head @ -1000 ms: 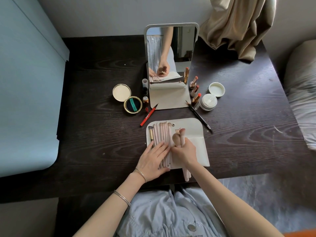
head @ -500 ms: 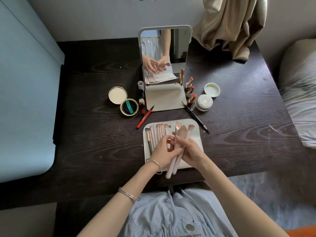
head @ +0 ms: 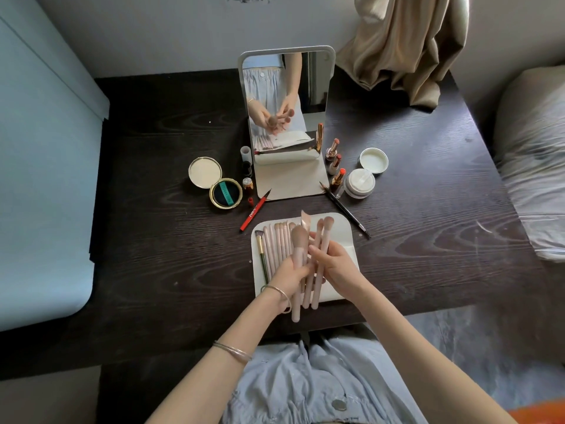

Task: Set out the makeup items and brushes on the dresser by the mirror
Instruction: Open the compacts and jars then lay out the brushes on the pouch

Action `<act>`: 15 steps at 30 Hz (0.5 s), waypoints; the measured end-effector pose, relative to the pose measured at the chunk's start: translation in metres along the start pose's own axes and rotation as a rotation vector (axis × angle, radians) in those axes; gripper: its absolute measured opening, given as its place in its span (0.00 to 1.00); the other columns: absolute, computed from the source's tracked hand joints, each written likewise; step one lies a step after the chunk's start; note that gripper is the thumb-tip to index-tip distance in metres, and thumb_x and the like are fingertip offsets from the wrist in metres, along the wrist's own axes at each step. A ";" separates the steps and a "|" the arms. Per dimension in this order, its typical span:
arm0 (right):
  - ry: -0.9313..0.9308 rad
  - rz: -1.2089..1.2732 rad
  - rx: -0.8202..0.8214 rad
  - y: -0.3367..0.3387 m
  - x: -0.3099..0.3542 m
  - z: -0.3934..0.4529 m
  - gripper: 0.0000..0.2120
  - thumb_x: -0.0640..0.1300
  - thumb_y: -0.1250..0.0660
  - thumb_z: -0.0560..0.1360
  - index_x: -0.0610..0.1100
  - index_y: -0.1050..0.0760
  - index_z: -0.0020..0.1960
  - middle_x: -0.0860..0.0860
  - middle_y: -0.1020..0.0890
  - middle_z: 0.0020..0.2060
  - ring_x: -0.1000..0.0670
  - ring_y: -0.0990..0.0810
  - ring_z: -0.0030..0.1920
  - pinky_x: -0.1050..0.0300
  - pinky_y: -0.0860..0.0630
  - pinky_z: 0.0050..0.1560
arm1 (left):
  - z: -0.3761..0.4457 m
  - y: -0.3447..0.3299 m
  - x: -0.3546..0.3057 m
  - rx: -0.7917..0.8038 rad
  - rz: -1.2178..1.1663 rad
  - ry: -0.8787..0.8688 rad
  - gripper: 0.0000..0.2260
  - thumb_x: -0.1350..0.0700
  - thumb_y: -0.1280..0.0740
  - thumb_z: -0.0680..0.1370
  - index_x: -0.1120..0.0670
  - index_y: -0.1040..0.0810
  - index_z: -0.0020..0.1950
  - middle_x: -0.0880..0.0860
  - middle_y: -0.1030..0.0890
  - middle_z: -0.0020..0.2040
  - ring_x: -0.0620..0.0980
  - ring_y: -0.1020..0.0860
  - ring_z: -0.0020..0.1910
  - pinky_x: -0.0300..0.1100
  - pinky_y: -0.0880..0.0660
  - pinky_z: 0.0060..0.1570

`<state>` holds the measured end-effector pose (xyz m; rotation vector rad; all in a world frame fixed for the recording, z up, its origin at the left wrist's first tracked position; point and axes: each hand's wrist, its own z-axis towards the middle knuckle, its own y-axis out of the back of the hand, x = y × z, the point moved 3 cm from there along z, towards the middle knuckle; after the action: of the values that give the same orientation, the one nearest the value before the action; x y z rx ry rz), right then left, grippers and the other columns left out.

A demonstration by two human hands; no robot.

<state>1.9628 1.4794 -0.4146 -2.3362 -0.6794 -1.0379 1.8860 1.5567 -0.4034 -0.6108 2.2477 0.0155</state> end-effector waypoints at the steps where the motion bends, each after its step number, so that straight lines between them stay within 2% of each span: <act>1: 0.013 -0.087 -0.044 -0.001 0.001 0.000 0.14 0.42 0.37 0.78 0.45 0.28 0.63 0.41 0.20 0.48 0.44 0.20 0.49 0.53 0.23 0.43 | 0.000 0.004 0.002 0.010 -0.029 0.021 0.10 0.57 0.39 0.80 0.56 0.25 0.60 0.59 0.18 0.51 0.55 0.18 0.50 0.49 0.21 0.52; 4: 0.047 -0.289 -0.190 -0.001 0.005 0.000 0.13 0.45 0.33 0.76 0.45 0.26 0.59 0.46 0.19 0.44 0.50 0.19 0.42 0.61 0.24 0.31 | -0.001 0.007 0.001 0.051 -0.110 0.034 0.11 0.60 0.38 0.79 0.57 0.25 0.61 0.57 0.17 0.50 0.53 0.17 0.47 0.45 0.20 0.49; 6: 0.071 -0.352 -0.219 -0.002 0.008 0.000 0.09 0.47 0.32 0.75 0.44 0.24 0.52 0.47 0.20 0.41 0.54 0.21 0.37 0.65 0.26 0.27 | -0.002 0.011 0.000 0.038 -0.131 0.020 0.11 0.61 0.37 0.79 0.58 0.25 0.61 0.58 0.17 0.50 0.53 0.17 0.47 0.43 0.20 0.48; 8: 0.073 -0.390 -0.208 -0.004 0.008 0.001 0.07 0.47 0.33 0.76 0.43 0.25 0.48 0.49 0.21 0.38 0.56 0.24 0.34 0.67 0.28 0.25 | -0.002 0.015 0.000 0.007 -0.122 0.016 0.11 0.60 0.36 0.78 0.58 0.24 0.60 0.58 0.17 0.51 0.53 0.17 0.48 0.42 0.20 0.48; 12: 0.054 -0.309 -0.109 -0.007 0.005 0.007 0.08 0.45 0.32 0.75 0.41 0.26 0.48 0.49 0.23 0.35 0.56 0.26 0.32 0.65 0.29 0.29 | -0.004 0.023 0.005 -0.068 -0.217 0.053 0.10 0.62 0.35 0.77 0.59 0.23 0.59 0.60 0.17 0.51 0.53 0.17 0.47 0.43 0.20 0.48; 15: 0.020 -0.296 -0.131 -0.002 0.003 0.012 0.13 0.44 0.30 0.74 0.39 0.27 0.55 0.50 0.23 0.37 0.52 0.24 0.39 0.64 0.29 0.35 | -0.006 0.037 0.006 -0.185 -0.285 0.040 0.12 0.64 0.33 0.76 0.62 0.24 0.58 0.59 0.18 0.49 0.53 0.18 0.46 0.43 0.19 0.46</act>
<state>1.9697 1.4891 -0.4195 -2.3796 -0.9988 -1.2658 1.8628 1.5855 -0.4104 -1.0350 2.1926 0.0698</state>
